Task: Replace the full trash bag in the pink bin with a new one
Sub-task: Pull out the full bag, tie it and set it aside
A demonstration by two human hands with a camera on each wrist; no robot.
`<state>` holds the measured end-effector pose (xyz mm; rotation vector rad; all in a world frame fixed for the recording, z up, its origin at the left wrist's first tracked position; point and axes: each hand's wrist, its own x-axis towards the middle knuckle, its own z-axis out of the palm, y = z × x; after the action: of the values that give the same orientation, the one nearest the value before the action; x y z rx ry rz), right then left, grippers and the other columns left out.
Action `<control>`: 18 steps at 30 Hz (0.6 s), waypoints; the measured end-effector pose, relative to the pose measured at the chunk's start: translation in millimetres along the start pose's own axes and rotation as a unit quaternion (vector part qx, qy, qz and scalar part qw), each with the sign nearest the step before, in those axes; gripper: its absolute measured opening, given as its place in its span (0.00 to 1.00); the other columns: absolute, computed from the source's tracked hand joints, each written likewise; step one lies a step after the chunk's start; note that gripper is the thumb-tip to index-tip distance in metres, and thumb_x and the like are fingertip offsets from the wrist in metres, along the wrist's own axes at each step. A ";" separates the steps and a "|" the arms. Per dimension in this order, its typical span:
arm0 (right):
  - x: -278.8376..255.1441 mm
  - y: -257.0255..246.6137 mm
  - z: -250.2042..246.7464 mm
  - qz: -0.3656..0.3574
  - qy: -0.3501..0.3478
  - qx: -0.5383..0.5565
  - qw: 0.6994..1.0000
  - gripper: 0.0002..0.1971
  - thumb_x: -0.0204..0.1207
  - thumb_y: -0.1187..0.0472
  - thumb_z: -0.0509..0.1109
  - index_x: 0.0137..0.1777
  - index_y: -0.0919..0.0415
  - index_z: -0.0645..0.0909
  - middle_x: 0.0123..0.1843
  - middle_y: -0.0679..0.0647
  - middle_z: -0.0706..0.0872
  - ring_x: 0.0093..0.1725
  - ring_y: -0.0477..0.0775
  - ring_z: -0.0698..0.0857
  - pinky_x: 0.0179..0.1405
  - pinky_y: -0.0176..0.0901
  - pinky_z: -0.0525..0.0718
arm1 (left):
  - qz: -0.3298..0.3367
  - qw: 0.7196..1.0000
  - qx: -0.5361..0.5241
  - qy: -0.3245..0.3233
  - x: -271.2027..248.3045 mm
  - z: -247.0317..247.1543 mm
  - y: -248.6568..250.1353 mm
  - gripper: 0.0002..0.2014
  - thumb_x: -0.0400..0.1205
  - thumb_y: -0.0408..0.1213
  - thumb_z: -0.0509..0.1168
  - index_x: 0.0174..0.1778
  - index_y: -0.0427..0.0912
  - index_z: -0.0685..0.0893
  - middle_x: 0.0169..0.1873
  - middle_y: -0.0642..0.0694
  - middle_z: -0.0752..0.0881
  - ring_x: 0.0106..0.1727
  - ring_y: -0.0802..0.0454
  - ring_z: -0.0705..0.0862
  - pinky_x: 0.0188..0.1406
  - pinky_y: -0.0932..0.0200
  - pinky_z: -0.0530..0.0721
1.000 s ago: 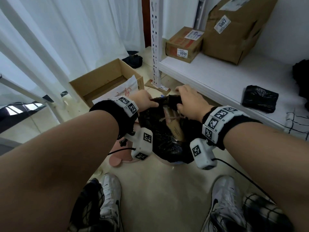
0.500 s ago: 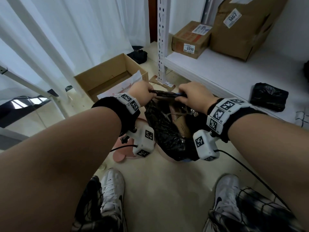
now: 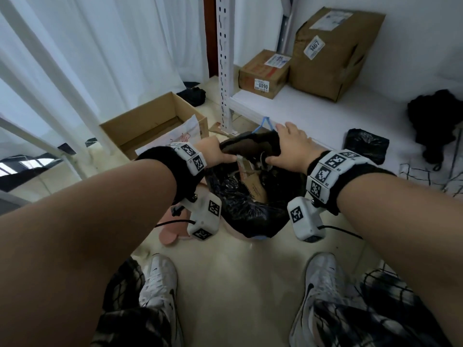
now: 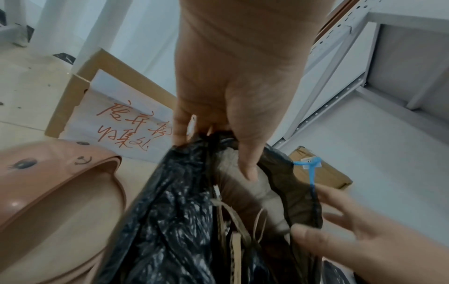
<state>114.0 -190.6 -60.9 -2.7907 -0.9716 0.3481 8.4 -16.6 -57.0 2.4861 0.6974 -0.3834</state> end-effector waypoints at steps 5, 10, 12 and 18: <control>11.6 5.8 13.0 -0.008 -0.050 -0.052 0.997 0.30 0.71 0.46 0.70 0.70 0.57 0.70 0.73 0.56 0.70 0.76 0.63 0.66 0.75 0.71 0.62 | -0.132 0.981 -0.076 -0.117 -6.7 17.8 -6.3 0.20 0.79 0.46 0.69 0.57 0.34 0.77 0.49 0.37 0.82 0.54 0.38 0.84 0.56 0.45 0.84; 18.8 18.0 19.5 0.001 -0.047 0.012 0.999 0.18 0.72 0.54 0.71 0.56 0.60 0.71 0.57 0.61 0.83 0.58 0.65 0.82 0.62 0.61 0.79 | -0.115 0.987 -0.041 -0.104 5.2 31.8 -9.0 0.14 0.83 0.29 0.62 0.63 0.28 0.79 0.40 0.39 0.83 0.34 0.50 0.79 0.18 0.73 0.80; 18.9 27.9 24.9 0.014 -0.037 0.039 0.998 0.25 0.71 0.58 0.72 0.66 0.62 0.67 0.57 0.63 0.83 0.56 0.65 0.83 0.56 0.56 0.83 | -0.092 0.995 -0.023 -0.030 17.9 31.1 -9.6 0.13 0.82 0.30 0.61 0.60 0.26 0.81 0.37 0.39 0.83 0.33 0.49 0.79 0.23 0.74 0.79; 13.4 44.9 32.1 0.058 -0.071 -0.058 0.994 0.10 0.79 0.62 0.62 0.52 0.66 0.82 0.56 0.66 0.86 0.55 0.66 0.85 0.54 0.52 0.83 | -0.098 0.990 -0.096 0.029 40.2 19.3 -2.1 0.17 0.78 0.47 0.70 0.47 0.33 0.82 0.46 0.37 0.83 0.48 0.42 0.82 0.48 0.50 0.81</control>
<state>141.9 -214.5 -104.2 -2.9707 -0.8882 0.5271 38.1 -9.8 -89.7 2.2617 0.9605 -0.3008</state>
